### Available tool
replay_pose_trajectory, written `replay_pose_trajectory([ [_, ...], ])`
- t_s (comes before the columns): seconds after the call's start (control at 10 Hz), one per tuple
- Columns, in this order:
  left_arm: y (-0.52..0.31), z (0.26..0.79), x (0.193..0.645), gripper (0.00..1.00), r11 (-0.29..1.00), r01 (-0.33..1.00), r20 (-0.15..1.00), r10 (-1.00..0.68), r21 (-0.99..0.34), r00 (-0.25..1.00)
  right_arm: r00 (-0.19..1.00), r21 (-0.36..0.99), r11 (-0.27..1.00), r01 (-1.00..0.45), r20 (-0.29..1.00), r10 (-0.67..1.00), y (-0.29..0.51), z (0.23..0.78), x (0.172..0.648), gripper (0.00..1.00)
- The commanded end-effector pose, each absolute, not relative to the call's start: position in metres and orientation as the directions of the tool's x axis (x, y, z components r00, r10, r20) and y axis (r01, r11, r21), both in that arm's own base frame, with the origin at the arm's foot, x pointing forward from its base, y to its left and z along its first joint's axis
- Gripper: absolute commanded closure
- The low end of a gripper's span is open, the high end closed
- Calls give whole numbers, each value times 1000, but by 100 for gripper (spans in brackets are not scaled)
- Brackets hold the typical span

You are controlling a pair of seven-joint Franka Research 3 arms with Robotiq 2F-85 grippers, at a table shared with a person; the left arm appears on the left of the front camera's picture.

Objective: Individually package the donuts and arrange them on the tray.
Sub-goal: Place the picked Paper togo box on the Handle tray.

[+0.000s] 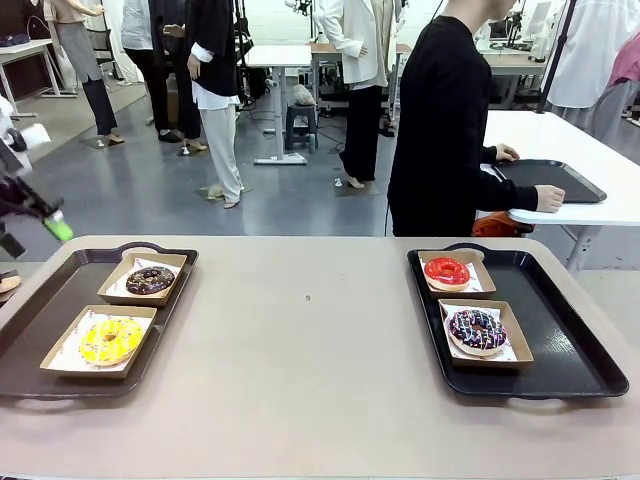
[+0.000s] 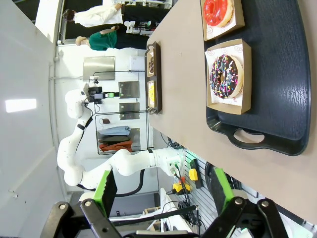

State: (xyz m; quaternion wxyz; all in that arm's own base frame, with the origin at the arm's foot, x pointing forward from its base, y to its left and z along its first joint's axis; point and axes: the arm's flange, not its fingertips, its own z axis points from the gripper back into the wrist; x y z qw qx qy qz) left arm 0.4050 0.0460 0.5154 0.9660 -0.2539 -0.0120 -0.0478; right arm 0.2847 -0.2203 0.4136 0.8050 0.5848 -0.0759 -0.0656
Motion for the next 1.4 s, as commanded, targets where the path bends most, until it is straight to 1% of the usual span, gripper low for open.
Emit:
replay_pose_trajectory([
  [0.0, 92, 534, 422, 0, 637, 103, 55, -94, -764, 994, 979, 953, 301, 19, 43, -199, -220, 417, 284, 0],
  [0.2, 139, 511, 420, 0, 443, 107, 89, -62, -890, 994, 979, 953, 301, 19, 43, -199, -220, 417, 284, 0],
  [0.3, 156, 482, 419, 0, 367, 102, 98, -28, -925, 995, 979, 953, 301, 19, 43, -199, -220, 417, 284, 0],
  [0.4, 176, 450, 420, 0, 299, 70, 82, 29, -952, 996, 979, 953, 301, 19, 43, -199, -220, 417, 284, 0],
  [0.5, 190, 428, 412, 0, 234, 55, 65, 36, -971, 997, 979, 953, 301, 19, 43, -199, -220, 417, 284, 0],
  [0.6, 196, 406, 406, 0, 204, 44, 52, 35, -978, 998, 979, 953, 301, 19, 43, -199, -220, 417, 284, 0],
  [0.8, 205, 372, 393, 0, 216, -7, 6, 61, -976, 998, 979, 953, 301, 19, 43, -199, -220, 417, 284, 0],
  [1.0, 213, 363, 386, 0, 227, -24, -1, 102, -974, 995, 979, 953, 301, 19, 43, -199, -220, 417, 284, 0],
  [1.2, 211, 374, 384, 0, 255, 11, 55, 164, -967, 985, 979, 953, 301, 19, 43, -199, -220, 417, 284, 0],
  [1.3, 218, 359, 389, 0, 217, -38, -16, 99, -975, 995, 979, 953, 301, 19, 43, -199, -220, 417, 284, 0],
])
